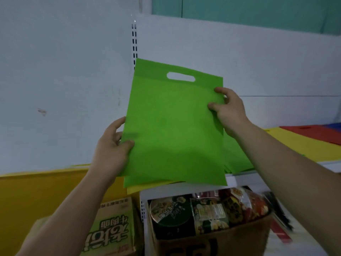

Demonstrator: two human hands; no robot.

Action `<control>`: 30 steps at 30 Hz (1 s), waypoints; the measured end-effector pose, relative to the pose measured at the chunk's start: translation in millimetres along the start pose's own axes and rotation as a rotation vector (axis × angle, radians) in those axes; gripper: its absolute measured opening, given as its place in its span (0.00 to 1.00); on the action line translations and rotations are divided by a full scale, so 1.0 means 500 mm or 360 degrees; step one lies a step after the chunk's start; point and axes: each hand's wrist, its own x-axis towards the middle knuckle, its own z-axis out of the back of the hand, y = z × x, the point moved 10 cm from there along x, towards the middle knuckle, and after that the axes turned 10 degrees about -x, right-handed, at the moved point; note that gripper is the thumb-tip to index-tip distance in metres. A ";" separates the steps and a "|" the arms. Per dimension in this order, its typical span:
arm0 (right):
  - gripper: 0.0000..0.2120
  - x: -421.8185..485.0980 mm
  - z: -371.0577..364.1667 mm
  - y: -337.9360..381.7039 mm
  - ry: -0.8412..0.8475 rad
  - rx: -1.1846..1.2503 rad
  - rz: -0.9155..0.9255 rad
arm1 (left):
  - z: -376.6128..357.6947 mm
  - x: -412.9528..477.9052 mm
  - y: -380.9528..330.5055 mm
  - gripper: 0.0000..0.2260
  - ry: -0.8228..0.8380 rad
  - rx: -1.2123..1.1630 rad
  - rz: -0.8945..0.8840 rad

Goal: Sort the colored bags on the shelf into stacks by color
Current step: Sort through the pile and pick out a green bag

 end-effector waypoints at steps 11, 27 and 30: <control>0.24 0.033 0.282 -0.044 -0.0144 -0.0163 0.0119 | -0.269 -0.090 -0.023 0.25 0.0125 0.0035 -0.0039; 0.23 0.135 0.434 -0.179 -0.0170 -0.0303 0.0116 | -0.486 -0.090 0.015 0.26 0.0122 0.0229 -0.0030; 0.23 0.167 0.410 -0.208 -0.0143 -0.0357 0.0080 | -0.494 -0.059 0.029 0.25 0.0153 0.0326 -0.0031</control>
